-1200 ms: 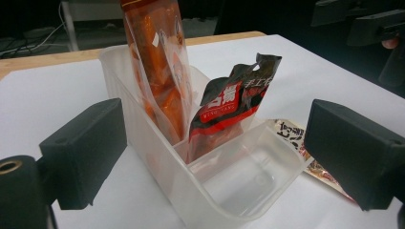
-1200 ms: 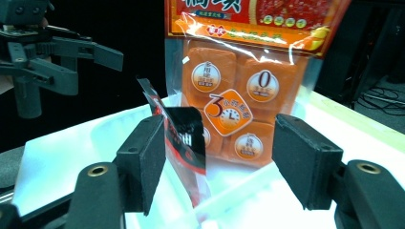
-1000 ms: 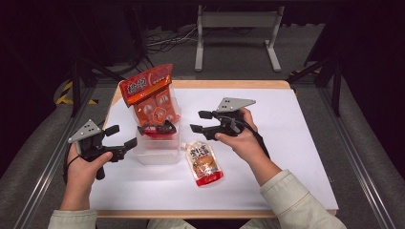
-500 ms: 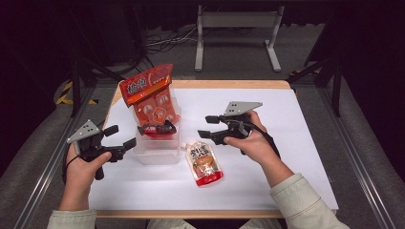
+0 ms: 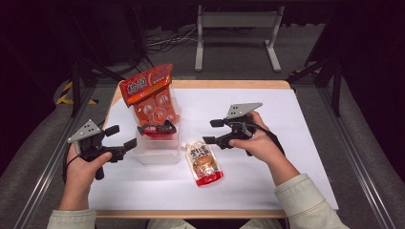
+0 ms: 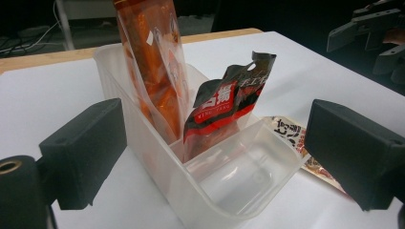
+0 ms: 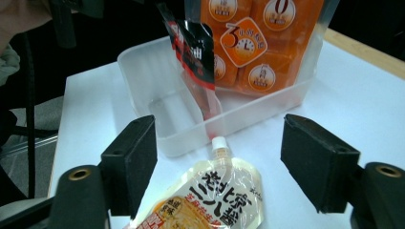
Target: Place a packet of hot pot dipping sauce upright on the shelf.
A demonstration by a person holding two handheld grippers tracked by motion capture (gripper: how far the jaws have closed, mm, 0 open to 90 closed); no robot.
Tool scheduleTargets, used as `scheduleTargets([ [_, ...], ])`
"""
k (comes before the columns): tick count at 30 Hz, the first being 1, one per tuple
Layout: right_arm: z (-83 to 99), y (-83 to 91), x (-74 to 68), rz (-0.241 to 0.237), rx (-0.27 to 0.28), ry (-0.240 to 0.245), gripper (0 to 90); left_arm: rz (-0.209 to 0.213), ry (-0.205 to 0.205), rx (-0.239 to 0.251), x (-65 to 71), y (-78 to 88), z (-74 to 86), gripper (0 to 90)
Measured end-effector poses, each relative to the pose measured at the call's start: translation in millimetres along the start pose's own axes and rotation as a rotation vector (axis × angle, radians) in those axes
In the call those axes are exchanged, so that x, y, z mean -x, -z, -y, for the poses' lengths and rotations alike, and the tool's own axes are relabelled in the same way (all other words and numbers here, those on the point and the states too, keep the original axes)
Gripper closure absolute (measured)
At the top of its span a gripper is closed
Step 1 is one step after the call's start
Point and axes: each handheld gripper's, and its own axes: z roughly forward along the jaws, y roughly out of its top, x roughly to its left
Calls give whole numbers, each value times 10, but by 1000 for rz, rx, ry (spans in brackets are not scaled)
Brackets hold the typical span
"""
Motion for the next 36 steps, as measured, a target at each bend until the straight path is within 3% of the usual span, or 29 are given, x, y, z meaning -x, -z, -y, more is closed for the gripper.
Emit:
scheduleTargets([
  [5, 75, -50, 41, 9, -30, -15, 270, 0, -1, -3, 3, 4, 6, 82],
  [9, 149, -115, 73, 56, -31, -27, 263, 1, -8, -10, 21, 17, 17, 81],
  [20, 302, -338, 156, 41, -128, -57, 263, 6, -27, -29, 95, 46, 40, 81],
  [30, 401, -525, 230, 67, -193, -70, 281, -6, -27, -30, 153, 104, 64, 82],
  [34, 445, -606, 234, 72, -228, -75, 292, -46, -14, -51, 157, 117, 93, 82],
  [36, 459, -638, 240, 75, -240, -72, 292, -39, -8, -52, 153, 130, 110, 82],
])
